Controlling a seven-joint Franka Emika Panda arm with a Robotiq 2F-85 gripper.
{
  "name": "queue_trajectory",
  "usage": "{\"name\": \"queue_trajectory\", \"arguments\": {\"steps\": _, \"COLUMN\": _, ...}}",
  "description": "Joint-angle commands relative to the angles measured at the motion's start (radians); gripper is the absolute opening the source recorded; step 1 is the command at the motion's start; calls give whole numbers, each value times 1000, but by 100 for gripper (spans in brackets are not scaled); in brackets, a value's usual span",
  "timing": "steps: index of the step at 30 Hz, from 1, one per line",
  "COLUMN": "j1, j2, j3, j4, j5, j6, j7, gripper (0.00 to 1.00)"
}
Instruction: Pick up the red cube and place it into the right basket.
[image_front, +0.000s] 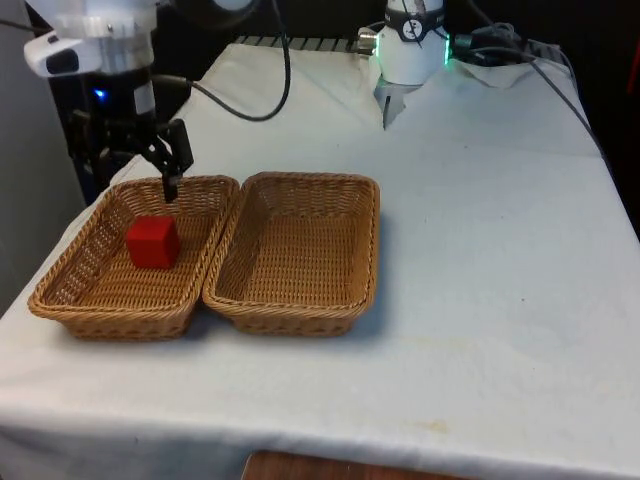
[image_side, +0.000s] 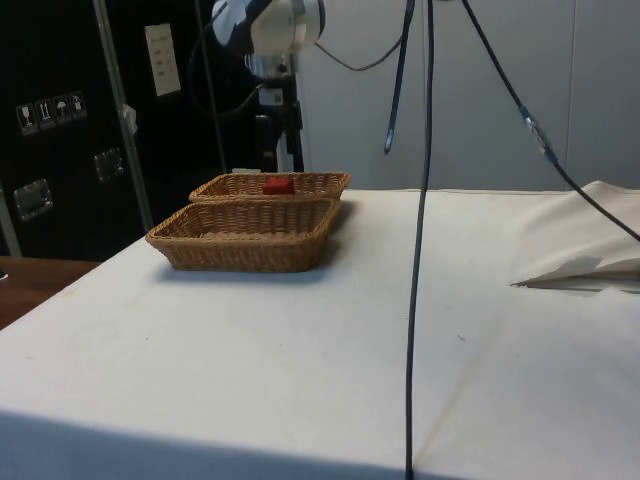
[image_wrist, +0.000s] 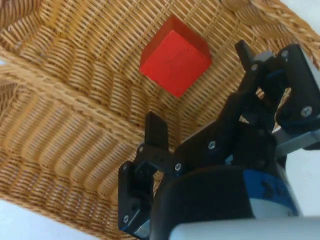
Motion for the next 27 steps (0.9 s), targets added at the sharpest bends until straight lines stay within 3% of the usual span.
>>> {"name": "queue_trajectory", "arguments": {"steps": 1, "j1": 6, "j2": -11, "j3": -8, "j4": 0, "j5": -6, "j6": -14, "j7": 3, "gripper": 100}}
{"name": "queue_trajectory", "arguments": {"steps": 2, "j1": 16, "j2": -20, "j3": -15, "j4": -3, "j5": -8, "j6": -22, "j7": 6, "gripper": 100}}
{"name": "queue_trajectory", "arguments": {"steps": 3, "j1": 8, "j2": -14, "j3": -9, "j4": 0, "j5": 0, "j6": -13, "j7": 0, "gripper": 100}}
{"name": "queue_trajectory", "arguments": {"steps": 4, "j1": 22, "j2": -25, "j3": -18, "j4": -4, "j5": -9, "j6": -26, "j7": 8, "gripper": 100}}
{"name": "queue_trajectory", "arguments": {"steps": 10, "j1": 69, "j2": -58, "j3": -37, "j4": -20, "j5": -31, "j6": -45, "j7": 31, "gripper": 100}}
{"name": "queue_trajectory", "arguments": {"steps": 11, "j1": 55, "j2": -51, "j3": -28, "j4": -8, "j5": -25, "j6": -47, "j7": 27, "gripper": 100}}
{"name": "queue_trajectory", "arguments": {"steps": 12, "j1": 75, "j2": -63, "j3": -38, "j4": -21, "j5": -37, "j6": -48, "j7": 36, "gripper": 100}}
{"name": "queue_trajectory", "arguments": {"steps": 18, "j1": 115, "j2": -99, "j3": -39, "j4": -40, "j5": -78, "j6": -54, "j7": 69, "gripper": 100}}
{"name": "queue_trajectory", "arguments": {"steps": 19, "j1": 103, "j2": -95, "j3": -30, "j4": -30, "j5": -75, "j6": -58, "j7": 65, "gripper": 100}}
{"name": "queue_trajectory", "arguments": {"steps": 20, "j1": 123, "j2": -104, "j3": -39, "j4": -43, "j5": -84, "j6": -53, "j7": 74, "gripper": 100}}
{"name": "queue_trajectory", "arguments": {"steps": 27, "j1": 169, "j2": -134, "j3": -39, "j4": -74, "j5": -122, "j6": -45, "j7": 104, "gripper": 100}}
